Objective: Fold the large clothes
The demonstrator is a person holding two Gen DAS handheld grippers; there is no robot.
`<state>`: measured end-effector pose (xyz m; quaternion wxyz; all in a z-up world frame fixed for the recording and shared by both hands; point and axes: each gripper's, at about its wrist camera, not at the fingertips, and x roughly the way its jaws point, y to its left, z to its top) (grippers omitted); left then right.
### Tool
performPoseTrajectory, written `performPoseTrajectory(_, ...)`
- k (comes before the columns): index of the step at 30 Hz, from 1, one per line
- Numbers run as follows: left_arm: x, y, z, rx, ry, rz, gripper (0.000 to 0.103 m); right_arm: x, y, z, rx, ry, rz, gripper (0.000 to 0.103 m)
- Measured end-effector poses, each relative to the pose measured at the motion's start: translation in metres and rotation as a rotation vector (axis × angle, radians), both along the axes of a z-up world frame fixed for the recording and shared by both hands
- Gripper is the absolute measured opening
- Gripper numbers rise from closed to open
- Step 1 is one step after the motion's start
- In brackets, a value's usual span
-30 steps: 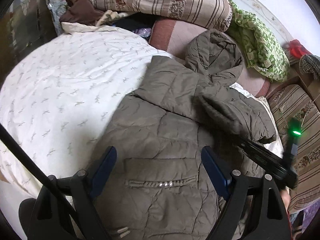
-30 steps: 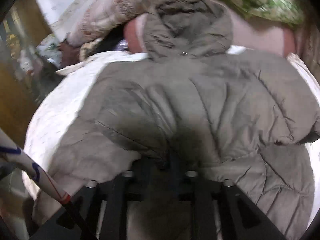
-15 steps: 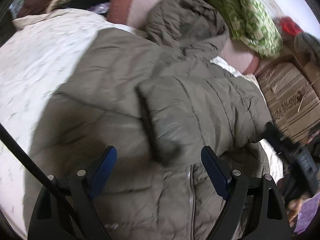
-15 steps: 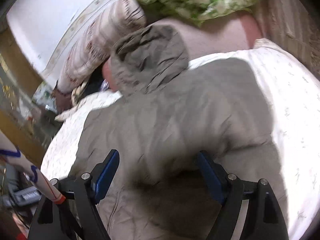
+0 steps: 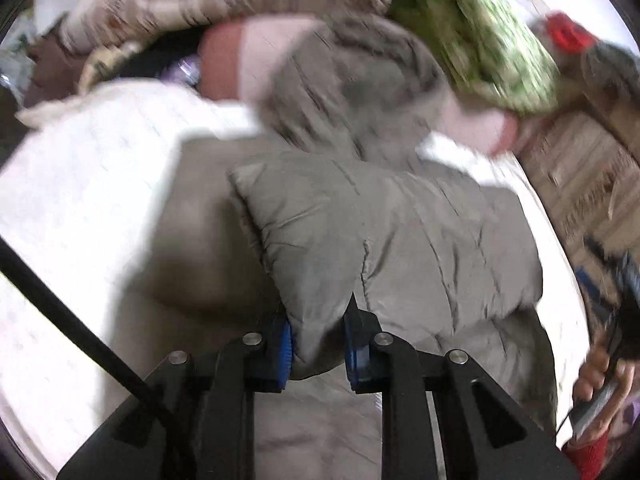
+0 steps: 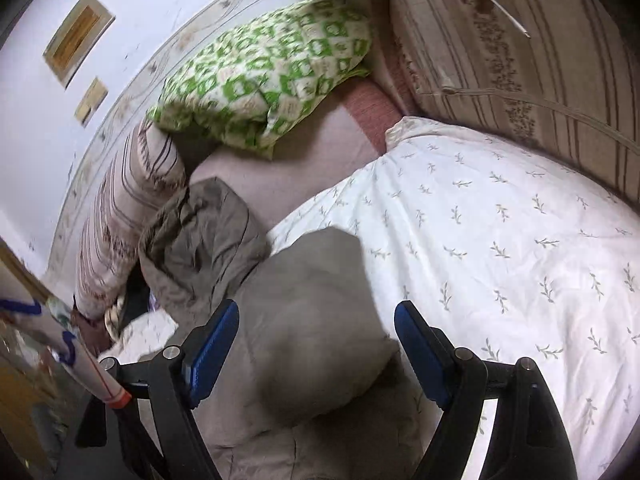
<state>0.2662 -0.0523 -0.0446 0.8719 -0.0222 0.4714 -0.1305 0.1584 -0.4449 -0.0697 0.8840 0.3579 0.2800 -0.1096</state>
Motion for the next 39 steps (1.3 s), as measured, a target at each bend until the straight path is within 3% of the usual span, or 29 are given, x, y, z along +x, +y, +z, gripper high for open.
performPoseTrajectory(4, 0.041, 0.033, 0.01, 0.065, -0.038, 0.079, 0.02, 0.018, 0.021, -0.003, -0.049, 0.037, 0.046, 0.085)
performPoseTrajectory(9, 0.082, 0.035, -0.039, 0.15, 0.069, 0.086, 0.021, 0.052, 0.074, -0.024, -0.217, 0.149, 0.154, 0.085)
performPoseTrajectory(15, 0.079, 0.023, -0.074, 0.238, 0.029, 0.093, 0.039, 0.079, 0.103, -0.06, -0.364, 0.305, 0.186, 0.085)
performPoseTrajectory(18, 0.073, 0.02, -0.075, 0.279, 0.014, 0.085, 0.042, 0.085, 0.1, -0.07, -0.362, 0.35, 0.192, 0.088)
performPoseTrajectory(20, 0.066, 0.023, -0.061, 0.26, 0.01, 0.071, 0.042, 0.084, 0.094, -0.072, -0.336, 0.35, 0.185, 0.089)
performPoseTrajectory(24, 0.043, 0.044, -0.021, 0.122, -0.051, 0.087, 0.043, 0.072, 0.086, -0.055, -0.311, 0.305, 0.128, 0.089)
performPoseTrajectory(27, 0.041, 0.048, -0.006, 0.108, -0.081, 0.104, 0.064, 0.058, 0.093, -0.029, -0.356, 0.214, 0.081, 0.089)
performPoseTrajectory(30, 0.056, 0.042, -0.016, 0.159, -0.058, 0.135, 0.064, 0.055, 0.107, -0.019, -0.422, 0.176, 0.096, 0.089)
performPoseTrajectory(35, 0.087, 0.038, -0.074, 0.17, 0.09, 0.188, 0.064, 0.071, 0.115, -0.05, -0.377, 0.277, 0.187, 0.088)
performPoseTrajectory(39, 0.08, 0.039, -0.071, 0.16, 0.094, 0.206, 0.066, 0.075, 0.111, -0.06, -0.354, 0.299, 0.21, 0.088)
